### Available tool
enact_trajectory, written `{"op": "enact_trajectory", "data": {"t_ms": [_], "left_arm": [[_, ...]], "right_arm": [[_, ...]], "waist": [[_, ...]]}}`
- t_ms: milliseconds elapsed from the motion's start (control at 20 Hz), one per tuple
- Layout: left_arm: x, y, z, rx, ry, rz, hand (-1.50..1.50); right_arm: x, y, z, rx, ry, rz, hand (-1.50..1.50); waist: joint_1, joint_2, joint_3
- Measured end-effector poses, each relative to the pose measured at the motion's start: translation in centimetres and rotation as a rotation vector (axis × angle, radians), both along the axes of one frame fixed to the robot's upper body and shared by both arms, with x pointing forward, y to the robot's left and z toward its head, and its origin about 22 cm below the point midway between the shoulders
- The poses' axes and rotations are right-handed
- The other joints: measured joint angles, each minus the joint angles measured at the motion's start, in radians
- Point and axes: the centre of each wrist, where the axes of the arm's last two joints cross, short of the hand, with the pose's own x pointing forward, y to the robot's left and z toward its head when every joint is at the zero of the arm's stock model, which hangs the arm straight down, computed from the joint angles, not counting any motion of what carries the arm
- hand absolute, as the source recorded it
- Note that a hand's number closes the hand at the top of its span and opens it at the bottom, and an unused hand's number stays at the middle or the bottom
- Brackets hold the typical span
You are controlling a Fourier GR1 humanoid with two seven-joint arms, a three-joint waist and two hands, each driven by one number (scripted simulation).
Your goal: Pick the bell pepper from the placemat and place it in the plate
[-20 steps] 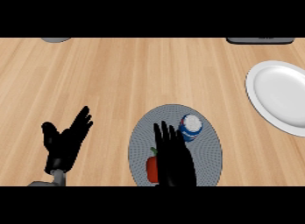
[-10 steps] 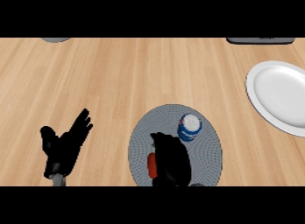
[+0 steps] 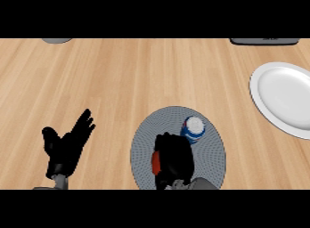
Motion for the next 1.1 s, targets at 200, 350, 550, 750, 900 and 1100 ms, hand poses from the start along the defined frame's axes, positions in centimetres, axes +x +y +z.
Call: {"op": "enact_trajectory", "data": {"t_ms": [200, 350, 550, 750, 900, 1100], "left_arm": [[-0.1, 0.1, 0.2, 0.004, -0.005, -0.001, 0.0], [-0.2, 0.3, 0.5, 0.006, -0.018, 0.005, 0.0], [0.2, 0.1, 0.9, 0.006, -0.036, -0.009, 0.0], [0.5, -0.5, 1.1, 0.002, -0.048, -0.041, 0.0], [0.8, -1.1, 1.3, 0.001, -0.051, -0.068, 0.0], [1.1, -1.5, 1.4, 0.002, -0.047, -0.083, 0.0]], "right_arm": [[5.6, -3.4, 1.3, 0.018, -0.042, -0.34, 1.5], [9.0, -7.0, 2.4, 0.026, -0.085, -0.561, 1.5], [13.1, -11.4, 5.4, -0.017, -0.24, -0.765, 1.5], [16.1, -14.8, 8.8, -0.103, -0.429, -0.91, 1.5], [17.8, -16.9, 11.5, -0.15, -0.562, -1.005, 1.5], [19.0, -19.2, 14.2, -0.193, -0.71, -1.12, 1.5]], "waist": [[-0.005, 0.011, -0.001], [-0.013, 0.024, -0.002], [0.01, 0.035, -0.003], [0.046, 0.045, -0.005], [0.069, 0.05, -0.005], [0.086, 0.053, -0.004]]}}
